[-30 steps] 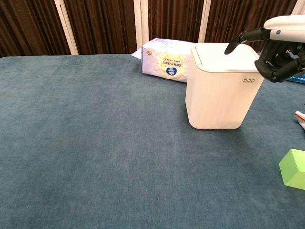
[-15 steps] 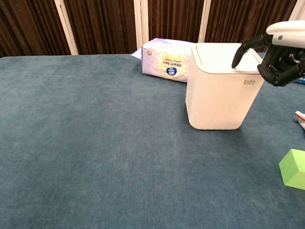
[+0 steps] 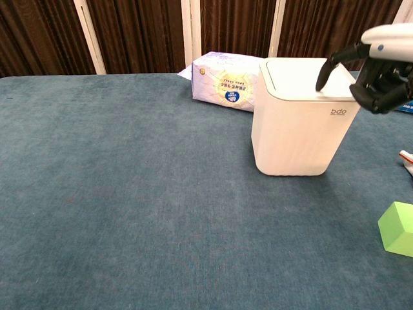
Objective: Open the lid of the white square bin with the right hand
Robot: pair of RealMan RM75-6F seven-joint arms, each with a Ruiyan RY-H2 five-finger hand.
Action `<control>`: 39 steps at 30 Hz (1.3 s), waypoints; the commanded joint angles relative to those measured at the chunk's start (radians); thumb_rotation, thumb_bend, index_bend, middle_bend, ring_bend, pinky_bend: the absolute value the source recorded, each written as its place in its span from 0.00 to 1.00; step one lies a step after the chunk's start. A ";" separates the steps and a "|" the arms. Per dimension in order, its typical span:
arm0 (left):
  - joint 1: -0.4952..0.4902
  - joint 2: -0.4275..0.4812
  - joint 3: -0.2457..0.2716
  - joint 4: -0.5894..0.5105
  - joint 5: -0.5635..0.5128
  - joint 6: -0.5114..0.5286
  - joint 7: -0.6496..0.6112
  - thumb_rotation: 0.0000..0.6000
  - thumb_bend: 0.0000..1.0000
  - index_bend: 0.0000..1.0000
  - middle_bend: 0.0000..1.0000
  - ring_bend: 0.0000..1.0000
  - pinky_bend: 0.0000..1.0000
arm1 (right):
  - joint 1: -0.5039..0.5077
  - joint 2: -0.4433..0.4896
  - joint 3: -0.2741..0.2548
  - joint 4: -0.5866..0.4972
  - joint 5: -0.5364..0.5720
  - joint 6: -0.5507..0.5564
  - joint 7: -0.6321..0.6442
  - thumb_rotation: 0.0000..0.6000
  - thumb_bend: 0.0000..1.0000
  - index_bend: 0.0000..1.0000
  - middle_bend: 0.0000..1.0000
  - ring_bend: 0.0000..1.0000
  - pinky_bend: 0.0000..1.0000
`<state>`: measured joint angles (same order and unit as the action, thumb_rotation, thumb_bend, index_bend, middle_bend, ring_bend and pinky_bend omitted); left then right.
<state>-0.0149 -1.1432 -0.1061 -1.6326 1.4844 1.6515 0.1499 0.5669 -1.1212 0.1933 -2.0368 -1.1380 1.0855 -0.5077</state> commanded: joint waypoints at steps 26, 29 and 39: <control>0.005 0.007 0.006 -0.017 0.004 0.000 -0.003 1.00 0.07 0.17 0.09 0.00 0.06 | -0.436 -0.050 -0.209 0.314 -0.332 0.528 0.257 1.00 0.37 0.11 0.14 0.14 0.14; 0.004 0.011 0.010 -0.021 0.003 -0.008 0.000 1.00 0.07 0.17 0.09 0.00 0.06 | -0.449 -0.067 -0.198 0.356 -0.331 0.547 0.260 1.00 0.35 0.09 0.12 0.11 0.10; 0.004 0.031 0.028 -0.035 0.019 -0.026 -0.008 1.00 0.07 0.17 0.09 0.00 0.06 | -0.458 -0.052 -0.194 0.370 -0.331 0.517 0.254 1.00 0.35 0.09 0.11 0.10 0.09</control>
<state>-0.0115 -1.1127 -0.0789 -1.6675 1.5029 1.6255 0.1422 0.1113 -1.1732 -0.0030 -1.6679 -1.4679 1.5997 -0.2502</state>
